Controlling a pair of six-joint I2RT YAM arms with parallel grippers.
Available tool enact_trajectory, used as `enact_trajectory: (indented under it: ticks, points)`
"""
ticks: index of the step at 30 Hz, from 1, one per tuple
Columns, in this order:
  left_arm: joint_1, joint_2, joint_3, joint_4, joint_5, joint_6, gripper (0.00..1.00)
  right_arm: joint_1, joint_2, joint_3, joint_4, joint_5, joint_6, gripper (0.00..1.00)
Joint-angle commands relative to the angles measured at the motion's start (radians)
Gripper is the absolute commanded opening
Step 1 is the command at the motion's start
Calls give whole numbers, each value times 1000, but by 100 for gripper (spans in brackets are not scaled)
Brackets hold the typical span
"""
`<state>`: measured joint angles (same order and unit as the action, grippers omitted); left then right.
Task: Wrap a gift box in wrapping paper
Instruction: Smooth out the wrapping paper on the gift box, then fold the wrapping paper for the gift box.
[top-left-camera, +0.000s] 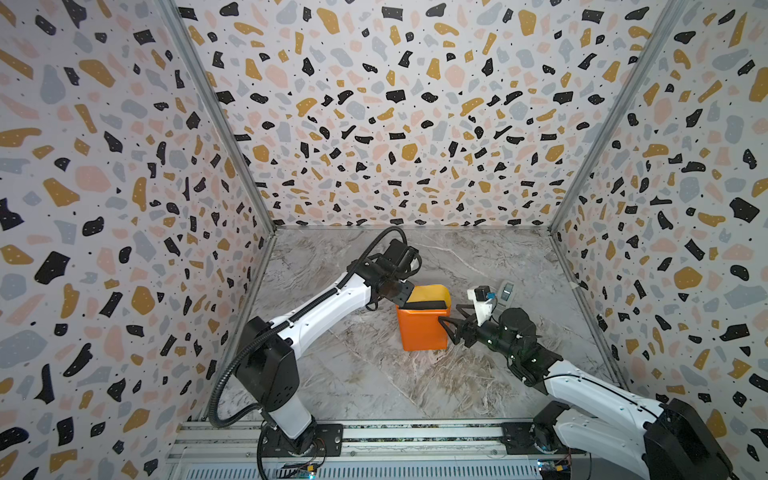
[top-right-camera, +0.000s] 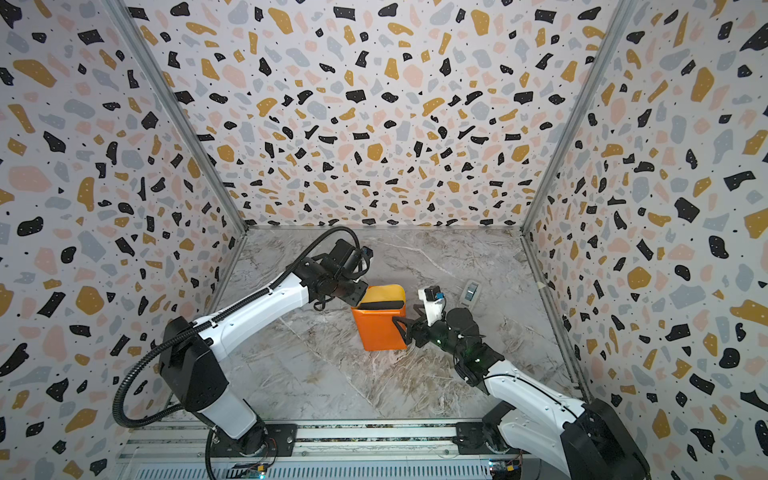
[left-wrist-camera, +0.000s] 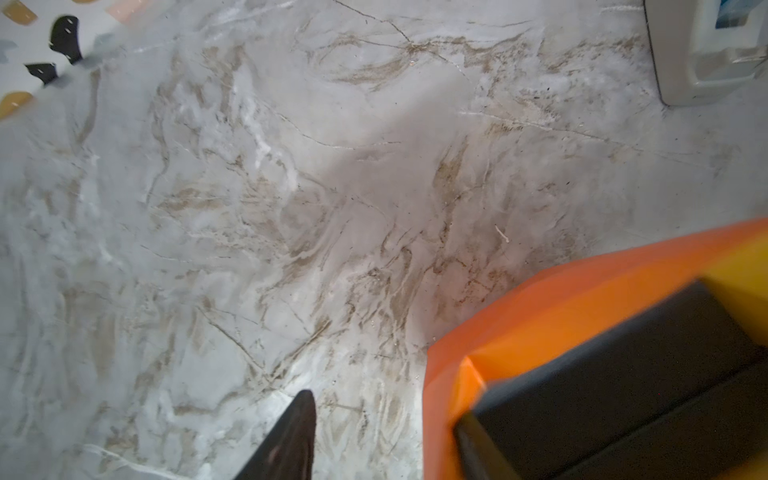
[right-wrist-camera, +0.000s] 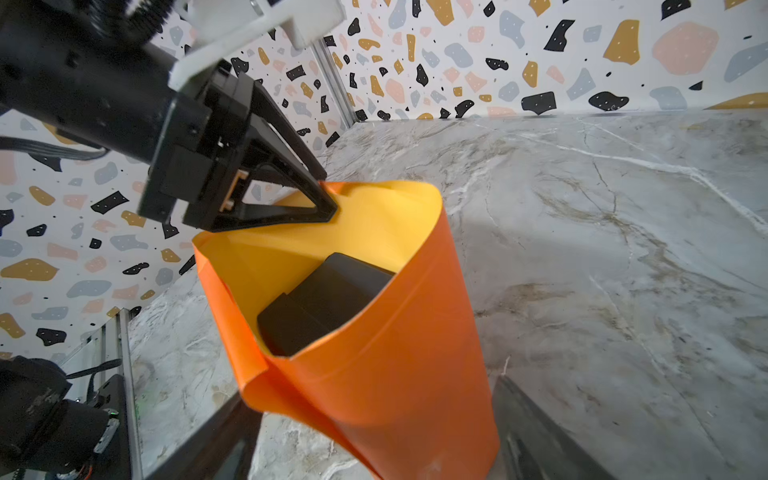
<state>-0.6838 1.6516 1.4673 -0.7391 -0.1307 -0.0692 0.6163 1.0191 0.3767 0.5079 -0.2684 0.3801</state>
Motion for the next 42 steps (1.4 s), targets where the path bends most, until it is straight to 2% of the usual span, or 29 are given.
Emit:
enact_trajectory:
  ticks: [1,5,13,19,22,25,28,30,34,37,42]
  points:
    - [-3,-3,35,-27,-6,32,37,-10,1,10,7,-15,14,86]
    - [-3,-1,37,-20,33,39,26,-17,3,13,9,-19,17,86]
    - [0,-28,64,10,100,16,23,-20,10,19,11,-27,18,86]
    - [19,-59,76,4,89,4,31,-20,2,16,6,-21,18,86]
    - [33,-102,57,20,120,3,45,-23,-2,26,-8,-22,3,86]
    - [57,-218,-50,106,127,-17,64,-21,-4,38,-32,-30,-42,87]
    - [69,-398,-270,298,132,-32,84,-16,1,48,-47,-35,-84,88]
    - [69,-516,-429,421,130,-46,92,-10,3,63,-62,-33,-100,88]
    - [67,-679,-683,617,208,-102,95,0,16,87,-59,-42,-116,89]
    - [56,-723,-813,760,271,-144,96,7,40,101,-52,-53,-116,89]
    - [49,-709,-874,852,284,-137,96,14,66,115,-36,-59,-109,89]
